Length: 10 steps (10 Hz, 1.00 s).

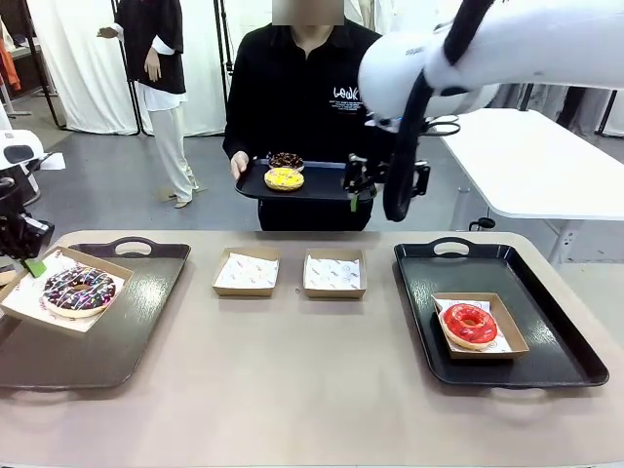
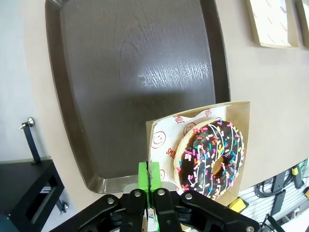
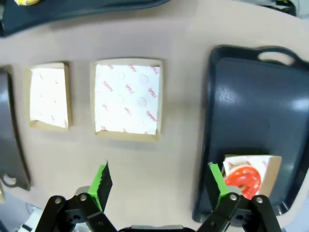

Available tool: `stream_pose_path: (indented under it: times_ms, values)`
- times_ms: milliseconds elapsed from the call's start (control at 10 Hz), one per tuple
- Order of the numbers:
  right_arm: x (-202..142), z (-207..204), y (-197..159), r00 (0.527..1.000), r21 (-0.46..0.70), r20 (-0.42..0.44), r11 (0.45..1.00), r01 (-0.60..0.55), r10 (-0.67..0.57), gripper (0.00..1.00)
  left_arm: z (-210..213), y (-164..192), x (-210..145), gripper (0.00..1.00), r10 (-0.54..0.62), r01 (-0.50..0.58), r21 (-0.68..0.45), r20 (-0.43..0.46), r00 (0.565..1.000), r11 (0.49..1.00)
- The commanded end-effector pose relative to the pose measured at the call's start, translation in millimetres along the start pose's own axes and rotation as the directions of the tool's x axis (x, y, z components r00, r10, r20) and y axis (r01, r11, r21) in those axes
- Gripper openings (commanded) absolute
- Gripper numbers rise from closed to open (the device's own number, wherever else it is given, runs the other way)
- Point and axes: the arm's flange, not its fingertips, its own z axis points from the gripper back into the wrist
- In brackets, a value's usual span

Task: Individually package the donuts and arrange them on the tray.
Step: Place the picked Paper togo box on the Handle tray while simultaneously picking up another Paper togo box from the table with the other hand.

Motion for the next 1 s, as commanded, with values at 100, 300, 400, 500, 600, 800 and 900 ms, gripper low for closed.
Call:
stream_pose_path:
  times_ms: [100, 300, 400, 500, 600, 800, 900]
  values:
    - [9, -26, 26, 1.0, -0.023, 0.019, 1.0, -0.022, 0.022, 1.0, 8, -2, 4, 0.01, -0.004, 0.004, 0.001, 0.008, 1.0, 1.0]
    - [-3, -57, 29, 0.993, -0.007, 0.074, 0.996, -0.087, 0.087, 1.0, 8, -2, 4, 0.01, -0.004, 0.004, 0.001, 0.008, 1.0, 1.0]
    - [-9, -69, 28, 0.988, -0.035, 0.111, 0.994, -0.103, 0.106, 1.0, 8, -2, 4, 0.01, -0.004, 0.004, 0.001, 0.008, 1.0, 1.0]
    - [-14, -77, 25, 0.985, -0.031, 0.127, 0.993, -0.117, 0.12, 1.0, 8, -2, 4, 0.01, -0.004, 0.004, 0.001, 0.008, 1.0, 1.0]
    - [-18, -85, 20, 0.981, -0.03, 0.148, 0.992, -0.124, 0.127, 1.0, 8, -2, 4, 0.01, -0.004, 0.004, 0.001, 0.008, 1.0, 1.0]
    - [-24, -89, 12, 0.976, -0.03, 0.17, 0.991, -0.129, 0.132, 1.0, 8, -2, 4, 0.01, -0.004, 0.004, 0.001, 0.008, 1.0, 1.0]
    - [-26, -88, 9, 0.976, -0.022, 0.173, 0.991, -0.129, 0.13, 1.0, 8, -2, 4, 0.01, -0.004, 0.004, 0.001, 0.008, 1.0, 1.0]
